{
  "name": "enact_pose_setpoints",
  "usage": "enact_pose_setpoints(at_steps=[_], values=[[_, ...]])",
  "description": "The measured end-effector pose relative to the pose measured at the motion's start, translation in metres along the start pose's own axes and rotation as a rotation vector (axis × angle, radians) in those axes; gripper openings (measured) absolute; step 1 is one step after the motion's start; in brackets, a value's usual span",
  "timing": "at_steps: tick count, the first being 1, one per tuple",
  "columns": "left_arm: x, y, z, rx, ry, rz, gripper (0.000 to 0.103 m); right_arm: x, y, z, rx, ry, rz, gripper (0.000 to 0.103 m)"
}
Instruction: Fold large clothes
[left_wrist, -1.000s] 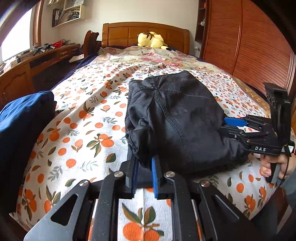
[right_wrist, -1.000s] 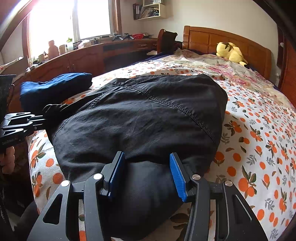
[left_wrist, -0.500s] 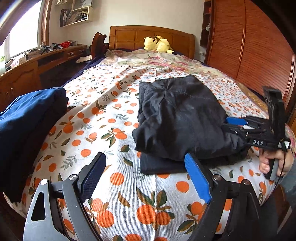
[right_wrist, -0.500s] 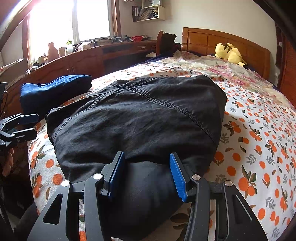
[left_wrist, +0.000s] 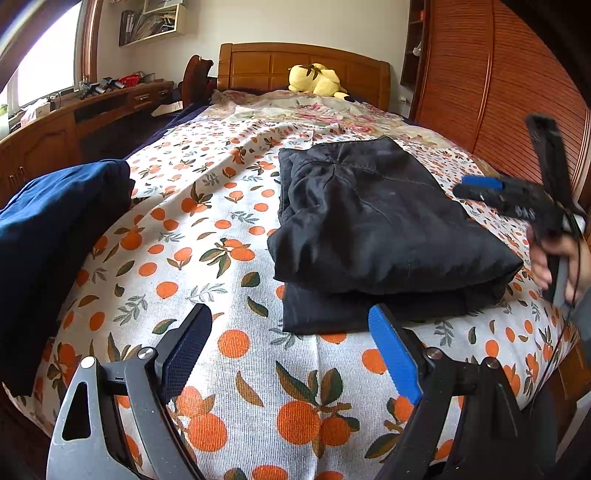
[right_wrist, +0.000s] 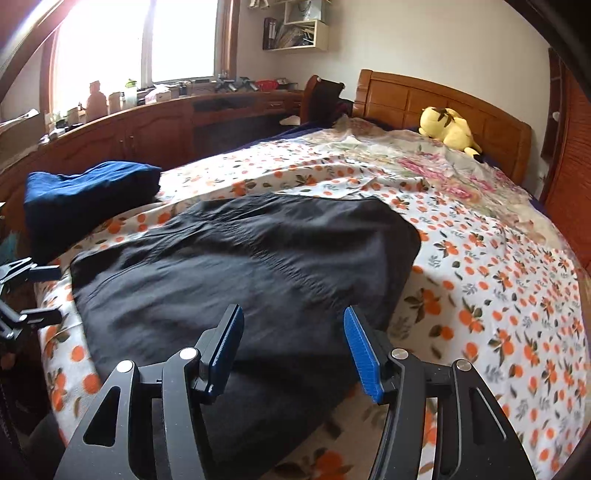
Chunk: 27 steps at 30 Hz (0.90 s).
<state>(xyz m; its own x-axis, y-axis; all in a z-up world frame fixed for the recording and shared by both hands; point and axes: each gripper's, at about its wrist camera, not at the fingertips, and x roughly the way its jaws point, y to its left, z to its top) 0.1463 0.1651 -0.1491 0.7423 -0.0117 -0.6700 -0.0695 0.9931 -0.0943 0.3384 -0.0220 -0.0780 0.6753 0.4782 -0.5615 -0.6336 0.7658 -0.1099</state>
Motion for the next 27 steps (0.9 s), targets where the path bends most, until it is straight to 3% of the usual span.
enact_pose_setpoints(at_steps=[6, 10, 14, 15, 21, 27], values=[[0.007, 0.003, -0.001, -0.008, 0.007, -0.012, 0.087, 0.050, -0.039, 0.024, 0.003, 0.064, -0.079, 0.062], [0.013, 0.007, -0.003, -0.016, 0.016, -0.015, 0.087, 0.087, -0.063, 0.031, 0.069, 0.111, -0.117, 0.065], [0.017, 0.008, -0.005, -0.022, 0.029, -0.017, 0.087, 0.114, -0.077, 0.029, 0.168, 0.129, -0.071, 0.089], [0.018, 0.008, -0.005, -0.021, 0.033, -0.015, 0.087, 0.121, -0.081, 0.028, 0.189, 0.140, -0.055, 0.091], [0.024, 0.006, -0.005, -0.029, 0.049, -0.016, 0.087, 0.158, -0.090, 0.026, 0.283, 0.201, 0.075, 0.092], [0.026, -0.001, -0.001, -0.008, 0.051, -0.013, 0.087, 0.167, -0.092, 0.024, 0.299, 0.188, 0.085, 0.092]])
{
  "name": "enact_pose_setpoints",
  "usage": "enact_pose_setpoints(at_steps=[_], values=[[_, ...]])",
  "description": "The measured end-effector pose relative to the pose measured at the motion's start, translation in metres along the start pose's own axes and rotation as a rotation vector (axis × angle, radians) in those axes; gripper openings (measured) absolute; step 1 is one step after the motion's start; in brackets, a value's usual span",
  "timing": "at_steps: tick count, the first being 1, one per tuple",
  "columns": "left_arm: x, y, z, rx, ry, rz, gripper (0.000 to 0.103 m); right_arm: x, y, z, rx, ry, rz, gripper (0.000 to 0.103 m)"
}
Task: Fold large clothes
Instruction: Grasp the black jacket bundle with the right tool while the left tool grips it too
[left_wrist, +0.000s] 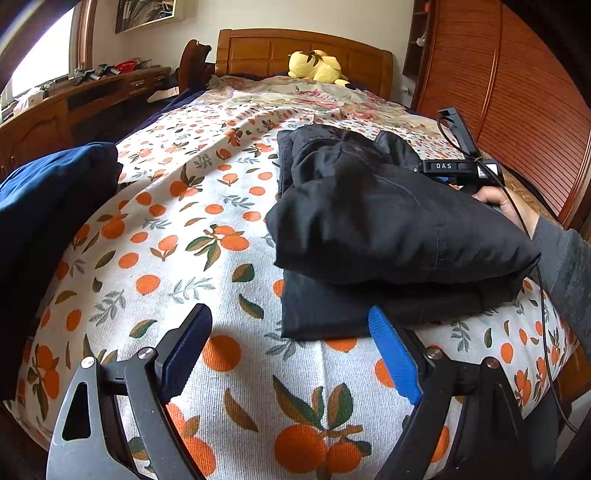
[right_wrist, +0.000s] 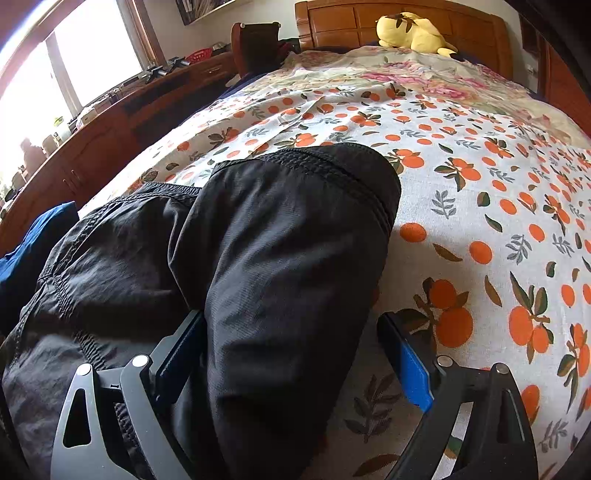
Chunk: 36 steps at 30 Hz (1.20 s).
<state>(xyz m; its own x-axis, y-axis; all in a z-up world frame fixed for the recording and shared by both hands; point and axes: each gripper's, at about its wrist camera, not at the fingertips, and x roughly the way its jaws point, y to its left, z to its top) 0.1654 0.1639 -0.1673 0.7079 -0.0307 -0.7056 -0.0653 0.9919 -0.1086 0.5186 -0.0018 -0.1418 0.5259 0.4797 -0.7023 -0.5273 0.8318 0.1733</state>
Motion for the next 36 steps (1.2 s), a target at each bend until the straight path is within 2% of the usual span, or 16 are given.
enact_pose_setpoints(at_steps=[2, 4, 10, 13, 15, 17, 20, 22, 24, 30, 36], values=[[0.001, 0.000, 0.001, -0.001, -0.001, -0.003, 0.087, -0.003, -0.001, -0.006, 0.002, -0.005, 0.004, 0.090], [0.004, 0.001, 0.001, -0.004, 0.003, -0.010, 0.087, -0.005, 0.001, -0.008, -0.001, -0.007, 0.031, 0.080], [0.009, -0.001, 0.000, -0.001, 0.005, -0.035, 0.086, -0.016, -0.002, -0.014, -0.026, -0.010, 0.032, 0.071], [0.012, -0.001, 0.000, -0.014, 0.017, -0.063, 0.074, -0.017, -0.004, -0.015, -0.023, -0.008, 0.030, 0.067], [0.014, -0.003, 0.000, -0.014, 0.026, -0.078, 0.058, -0.016, -0.005, -0.014, -0.023, -0.006, 0.026, 0.063], [0.017, -0.004, 0.001, -0.010, 0.031, -0.082, 0.052, -0.018, -0.004, -0.013, -0.023, -0.006, 0.020, 0.055], [0.023, -0.002, 0.003, -0.013, 0.037, -0.092, 0.049, -0.027, -0.003, -0.015, -0.024, -0.015, 0.019, 0.043], [0.027, 0.002, 0.004, -0.033, 0.043, -0.119, 0.039, -0.035, -0.003, -0.018, -0.031, -0.026, 0.022, 0.040], [0.027, 0.006, 0.003, -0.041, 0.040, -0.129, 0.021, -0.046, -0.003, -0.022, -0.037, -0.036, 0.014, 0.039], [0.004, -0.001, 0.007, -0.003, -0.025, -0.108, 0.013, -0.087, 0.001, -0.040, -0.060, -0.068, -0.009, 0.035], [-0.030, -0.001, 0.009, 0.009, -0.085, -0.140, 0.011, -0.122, 0.019, -0.052, -0.069, -0.084, -0.027, 0.034]])
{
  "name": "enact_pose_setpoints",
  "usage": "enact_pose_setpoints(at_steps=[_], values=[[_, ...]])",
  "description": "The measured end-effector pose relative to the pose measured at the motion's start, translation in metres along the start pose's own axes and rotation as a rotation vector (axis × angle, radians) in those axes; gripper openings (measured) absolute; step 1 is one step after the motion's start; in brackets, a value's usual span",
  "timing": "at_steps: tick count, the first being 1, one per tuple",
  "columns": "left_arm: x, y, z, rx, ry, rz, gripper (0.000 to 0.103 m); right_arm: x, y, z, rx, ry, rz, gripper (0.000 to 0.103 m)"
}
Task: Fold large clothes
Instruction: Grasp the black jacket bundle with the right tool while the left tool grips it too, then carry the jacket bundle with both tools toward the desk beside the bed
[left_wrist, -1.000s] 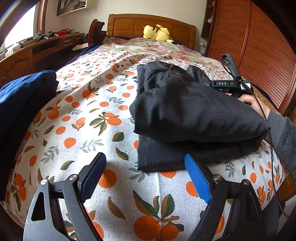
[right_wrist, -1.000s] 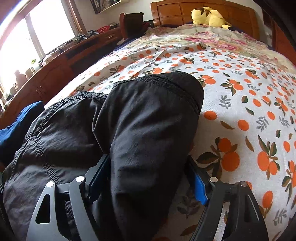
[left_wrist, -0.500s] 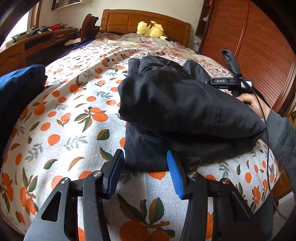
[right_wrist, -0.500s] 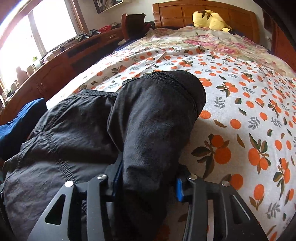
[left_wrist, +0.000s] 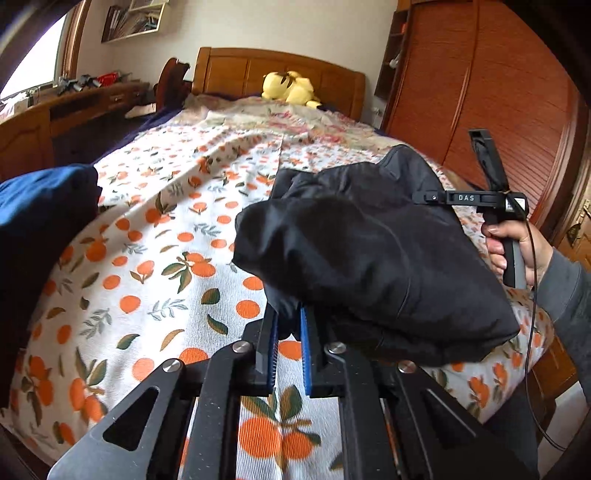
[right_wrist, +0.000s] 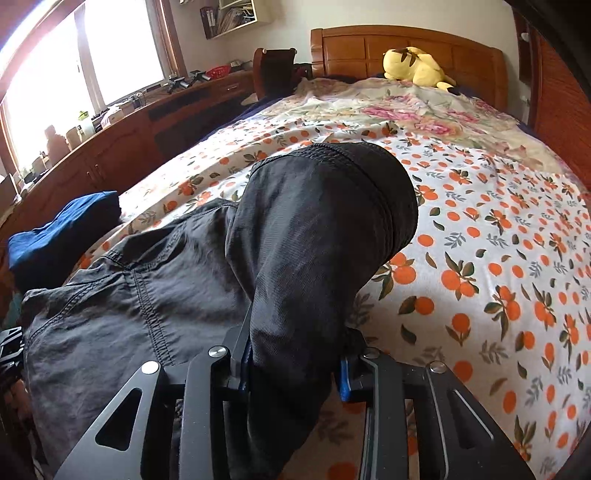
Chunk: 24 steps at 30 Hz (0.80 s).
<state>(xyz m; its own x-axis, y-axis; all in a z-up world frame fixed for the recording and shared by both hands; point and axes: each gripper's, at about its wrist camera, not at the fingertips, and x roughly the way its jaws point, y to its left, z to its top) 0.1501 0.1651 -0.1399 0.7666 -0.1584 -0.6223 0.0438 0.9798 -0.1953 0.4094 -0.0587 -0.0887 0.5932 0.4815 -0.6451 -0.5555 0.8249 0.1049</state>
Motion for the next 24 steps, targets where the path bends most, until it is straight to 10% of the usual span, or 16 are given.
enact_pose_setpoints(at_steps=[11, 24], values=[[-0.059, 0.039, -0.001, -0.049, -0.102, 0.012, 0.010, -0.032, 0.072, 0.017, -0.097, -0.020, -0.032, 0.033], [-0.195, 0.157, 0.054, -0.079, -0.292, 0.307, 0.010, -0.020, 0.246, 0.125, -0.244, -0.141, 0.128, 0.033]])
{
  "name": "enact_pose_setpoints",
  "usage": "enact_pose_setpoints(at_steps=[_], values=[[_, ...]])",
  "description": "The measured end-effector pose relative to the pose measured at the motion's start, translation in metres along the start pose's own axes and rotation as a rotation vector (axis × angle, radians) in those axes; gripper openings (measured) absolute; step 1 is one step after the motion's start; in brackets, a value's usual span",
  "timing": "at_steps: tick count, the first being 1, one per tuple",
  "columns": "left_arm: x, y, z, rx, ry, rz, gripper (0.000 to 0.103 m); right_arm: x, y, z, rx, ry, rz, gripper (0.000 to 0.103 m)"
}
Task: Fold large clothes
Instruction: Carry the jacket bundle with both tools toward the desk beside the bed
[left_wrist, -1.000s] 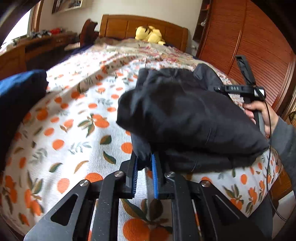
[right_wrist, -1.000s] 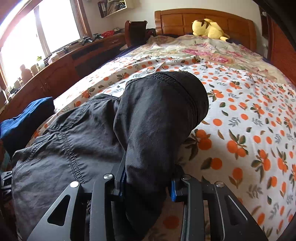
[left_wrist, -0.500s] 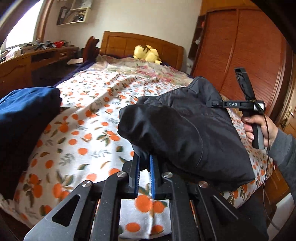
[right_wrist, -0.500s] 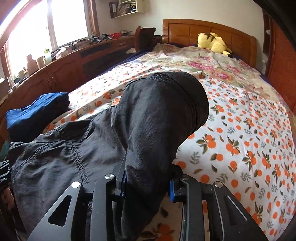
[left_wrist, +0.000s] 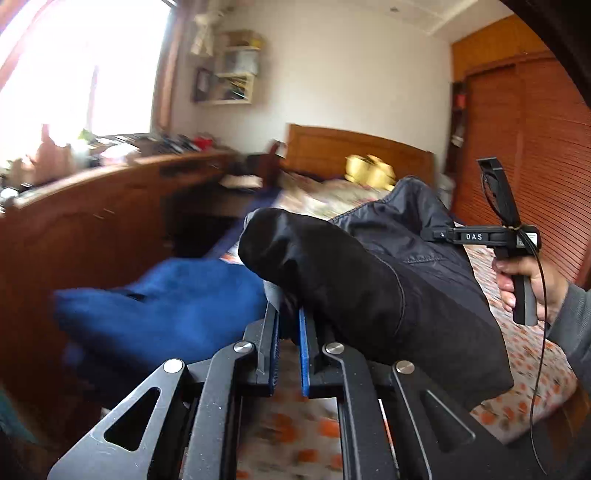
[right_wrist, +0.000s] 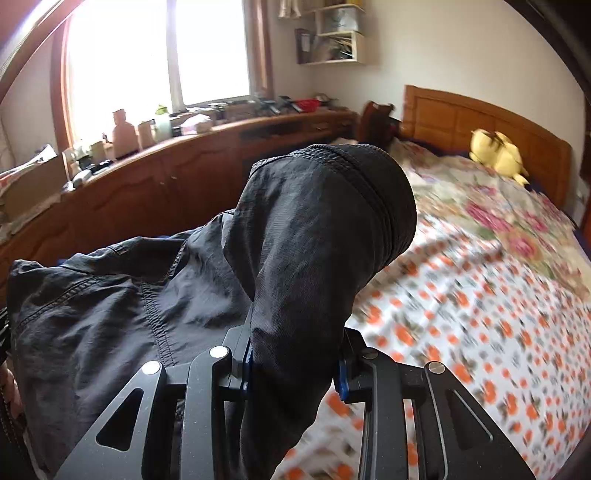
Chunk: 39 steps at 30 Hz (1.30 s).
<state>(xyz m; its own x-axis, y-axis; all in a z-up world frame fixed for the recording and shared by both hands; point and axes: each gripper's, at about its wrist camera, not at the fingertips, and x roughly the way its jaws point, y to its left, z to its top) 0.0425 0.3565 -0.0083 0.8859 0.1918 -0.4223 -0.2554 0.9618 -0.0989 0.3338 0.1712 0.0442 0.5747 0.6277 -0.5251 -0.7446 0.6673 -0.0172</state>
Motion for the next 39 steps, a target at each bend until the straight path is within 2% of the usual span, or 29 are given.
enact_pose_setpoints(at_steps=[6, 10, 12, 14, 16, 18, 19, 21, 22, 23, 24, 25, 26, 27, 29, 32, 34, 39], values=[[-0.011, 0.089, 0.026, -0.035, -0.013, 0.186, 0.010, 0.052, 0.077, 0.060, -0.077, -0.014, 0.060, 0.033], [0.000, 0.140, 0.025, -0.072, 0.013, 0.285, 0.010, 0.090, 0.119, 0.074, -0.089, -0.005, 0.098, 0.035], [0.006, 0.157, 0.016, -0.086, 0.038, 0.321, 0.010, 0.112, 0.130, 0.072, -0.097, 0.032, 0.109, 0.038], [0.016, 0.172, 0.004, -0.099, 0.076, 0.340, 0.010, 0.136, 0.128, 0.064, -0.094, 0.116, 0.105, 0.045], [0.019, 0.182, -0.008, -0.119, 0.102, 0.340, 0.010, 0.152, 0.127, 0.052, -0.086, 0.184, 0.083, 0.046], [0.019, 0.187, -0.013, -0.145, 0.110, 0.334, 0.010, 0.147, 0.124, 0.044, -0.088, 0.170, 0.090, 0.049], [0.018, 0.191, -0.012, -0.161, 0.106, 0.321, 0.011, 0.141, 0.123, 0.040, -0.099, 0.154, 0.083, 0.054], [0.014, 0.191, -0.011, -0.165, 0.101, 0.322, 0.015, 0.129, 0.131, 0.036, -0.134, 0.116, 0.054, 0.055], [0.010, 0.184, -0.009, -0.153, 0.091, 0.324, 0.018, 0.121, 0.135, 0.036, -0.141, 0.101, 0.092, 0.056], [0.006, 0.180, -0.007, -0.143, 0.080, 0.327, 0.025, 0.114, 0.141, 0.032, -0.149, 0.095, 0.135, 0.056], [-0.001, 0.176, -0.005, -0.132, 0.063, 0.326, 0.039, 0.108, 0.147, 0.029, -0.159, 0.090, 0.169, 0.056], [-0.007, 0.174, -0.005, -0.128, 0.048, 0.316, 0.045, 0.102, 0.157, 0.026, -0.171, 0.080, 0.189, 0.056], [-0.014, 0.170, -0.003, -0.125, 0.035, 0.307, 0.056, 0.097, 0.158, 0.025, -0.181, 0.071, 0.207, 0.056], [-0.020, 0.167, -0.001, -0.123, 0.026, 0.306, 0.076, 0.093, 0.162, 0.021, -0.186, 0.064, 0.231, 0.056], [-0.030, 0.163, 0.004, -0.114, -0.005, 0.312, 0.092, 0.095, 0.165, 0.015, -0.191, 0.078, 0.278, 0.056], [-0.042, 0.159, 0.010, -0.097, -0.026, 0.330, 0.093, 0.109, 0.171, -0.002, -0.221, 0.120, 0.274, 0.055], [-0.046, 0.158, 0.013, -0.088, -0.029, 0.341, 0.102, 0.121, 0.170, -0.015, -0.224, 0.153, 0.286, 0.055], [-0.049, 0.150, 0.018, -0.075, -0.026, 0.343, 0.102, 0.100, 0.162, -0.014, -0.215, 0.118, 0.248, 0.056]])
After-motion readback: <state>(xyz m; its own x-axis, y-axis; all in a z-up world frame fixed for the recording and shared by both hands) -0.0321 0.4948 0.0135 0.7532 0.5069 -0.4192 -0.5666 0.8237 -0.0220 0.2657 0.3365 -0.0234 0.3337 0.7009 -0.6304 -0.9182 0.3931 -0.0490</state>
